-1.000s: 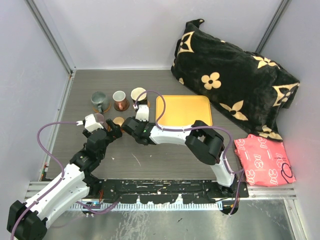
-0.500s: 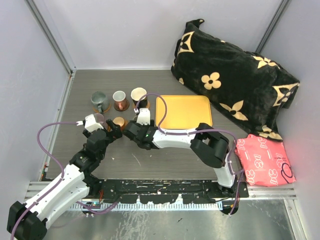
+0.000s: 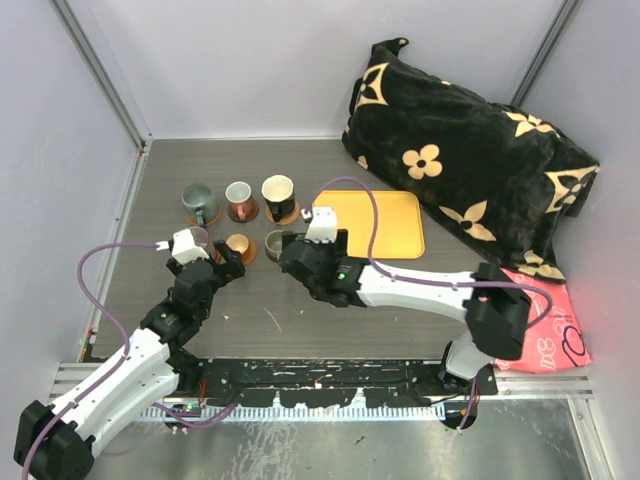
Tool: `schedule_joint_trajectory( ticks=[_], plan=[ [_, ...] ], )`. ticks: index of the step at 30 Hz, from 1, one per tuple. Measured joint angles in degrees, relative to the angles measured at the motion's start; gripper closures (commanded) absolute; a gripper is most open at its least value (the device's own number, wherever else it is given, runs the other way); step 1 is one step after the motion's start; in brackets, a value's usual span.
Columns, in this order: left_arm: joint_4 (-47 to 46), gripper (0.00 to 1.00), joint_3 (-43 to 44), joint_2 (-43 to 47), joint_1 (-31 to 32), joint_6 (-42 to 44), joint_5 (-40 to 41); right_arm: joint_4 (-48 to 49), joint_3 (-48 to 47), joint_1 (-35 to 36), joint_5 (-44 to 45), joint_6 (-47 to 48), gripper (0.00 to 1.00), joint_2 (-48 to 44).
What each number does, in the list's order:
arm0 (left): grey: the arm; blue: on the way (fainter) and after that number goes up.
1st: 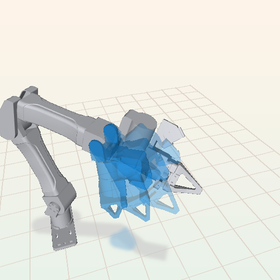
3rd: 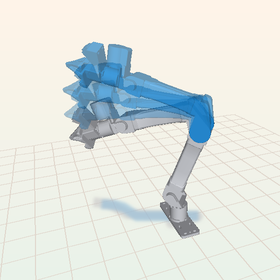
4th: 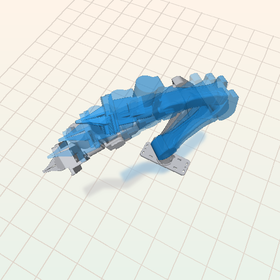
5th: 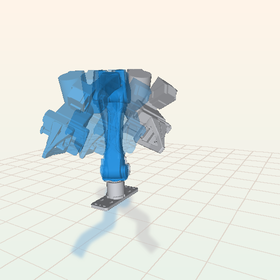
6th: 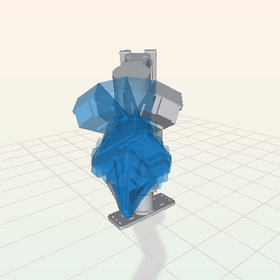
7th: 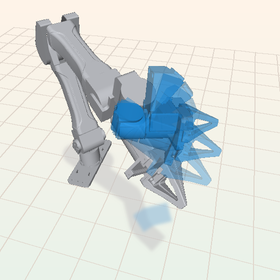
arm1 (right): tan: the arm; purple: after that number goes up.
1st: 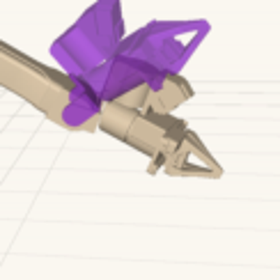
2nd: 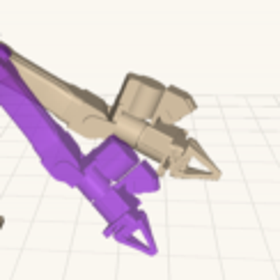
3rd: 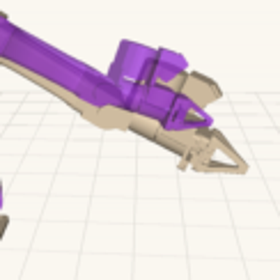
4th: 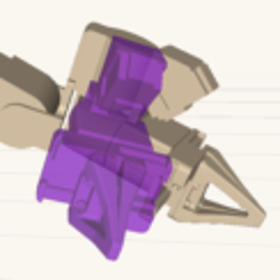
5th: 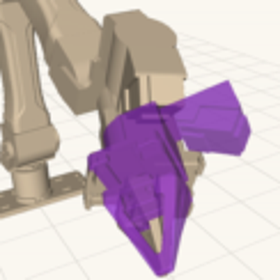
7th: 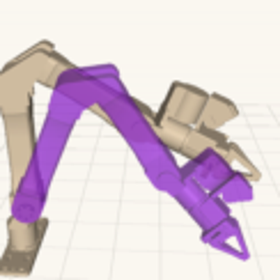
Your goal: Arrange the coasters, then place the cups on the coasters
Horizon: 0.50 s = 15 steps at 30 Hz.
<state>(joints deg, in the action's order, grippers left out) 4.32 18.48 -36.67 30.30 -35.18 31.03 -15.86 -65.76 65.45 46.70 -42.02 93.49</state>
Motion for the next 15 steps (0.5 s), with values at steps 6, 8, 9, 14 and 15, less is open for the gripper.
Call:
schedule_joint_trajectory(
  ticks=[6, 8, 9, 14, 15],
  plan=[
    [-0.96, 0.02, -0.02, -1.01, 0.0, 1.2, -0.17, 1.22, 7.85, -0.81, 3.91, 5.75, 0.0, -13.57],
    [-1.11, 0.02, -0.02, -0.98, 0.0, 1.6, -0.26, 2.23, 10.03, -1.09, 4.66, 8.11, 0.0, -17.35],
    [-1.09, 0.02, -0.02, -0.96, 0.0, 1.66, -0.28, 3.1, 11.47, -1.25, 4.92, 9.55, 0.0, -19.43],
    [-1.51, 0.02, -0.07, -0.94, 0.0, 1.9, -1.07, 9.14, 20.85, -6.43, 1.14, 15.19, 0.0, -29.55],
    [-1.53, 0.02, -0.07, -0.94, 0.0, 1.95, -1.22, 10.03, 22.77, -8.68, -0.2, 15.76, 0.0, -31.43]
  ],
)
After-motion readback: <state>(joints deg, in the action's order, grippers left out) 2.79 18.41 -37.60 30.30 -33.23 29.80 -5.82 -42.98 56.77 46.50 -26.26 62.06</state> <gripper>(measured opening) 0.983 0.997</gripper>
